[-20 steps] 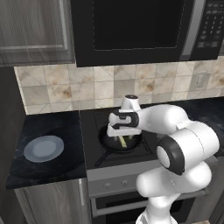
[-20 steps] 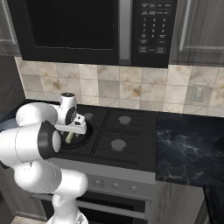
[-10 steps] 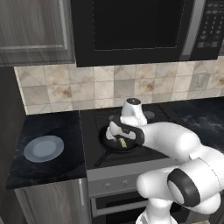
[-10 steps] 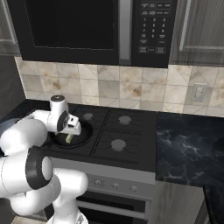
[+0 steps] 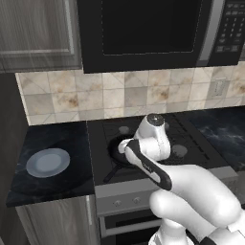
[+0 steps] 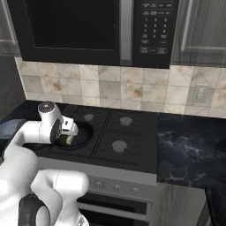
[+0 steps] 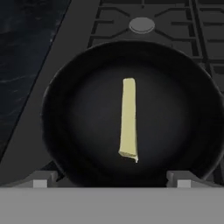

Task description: Pick up the butter stick and place it in the pan. Then turn on the burner for the pan.

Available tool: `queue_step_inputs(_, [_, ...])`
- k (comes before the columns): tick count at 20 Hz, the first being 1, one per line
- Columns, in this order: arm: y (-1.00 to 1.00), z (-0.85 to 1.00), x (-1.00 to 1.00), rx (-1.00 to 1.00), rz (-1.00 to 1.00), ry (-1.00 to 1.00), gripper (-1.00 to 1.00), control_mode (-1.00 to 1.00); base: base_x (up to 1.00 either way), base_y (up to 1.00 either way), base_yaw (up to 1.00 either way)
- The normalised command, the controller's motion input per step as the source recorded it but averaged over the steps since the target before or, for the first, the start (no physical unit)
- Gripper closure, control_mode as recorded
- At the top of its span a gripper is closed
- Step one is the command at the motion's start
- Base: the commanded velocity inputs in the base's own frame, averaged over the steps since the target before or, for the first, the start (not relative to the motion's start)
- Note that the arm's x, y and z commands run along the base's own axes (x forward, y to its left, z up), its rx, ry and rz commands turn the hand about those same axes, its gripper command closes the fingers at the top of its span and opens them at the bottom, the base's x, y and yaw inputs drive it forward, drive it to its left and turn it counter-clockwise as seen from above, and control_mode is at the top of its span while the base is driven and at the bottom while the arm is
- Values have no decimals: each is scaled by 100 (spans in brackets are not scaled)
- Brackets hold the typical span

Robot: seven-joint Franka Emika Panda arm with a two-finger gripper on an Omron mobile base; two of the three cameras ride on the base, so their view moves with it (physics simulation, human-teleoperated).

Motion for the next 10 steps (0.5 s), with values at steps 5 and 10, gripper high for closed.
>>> queue_step_inputs(5, [0,27,-41,0,0,-21,-100,-100,0,0,0])
queue_step_inputs(10, [0,22,-41,2,0,-20,-100,-100,0,0,0])
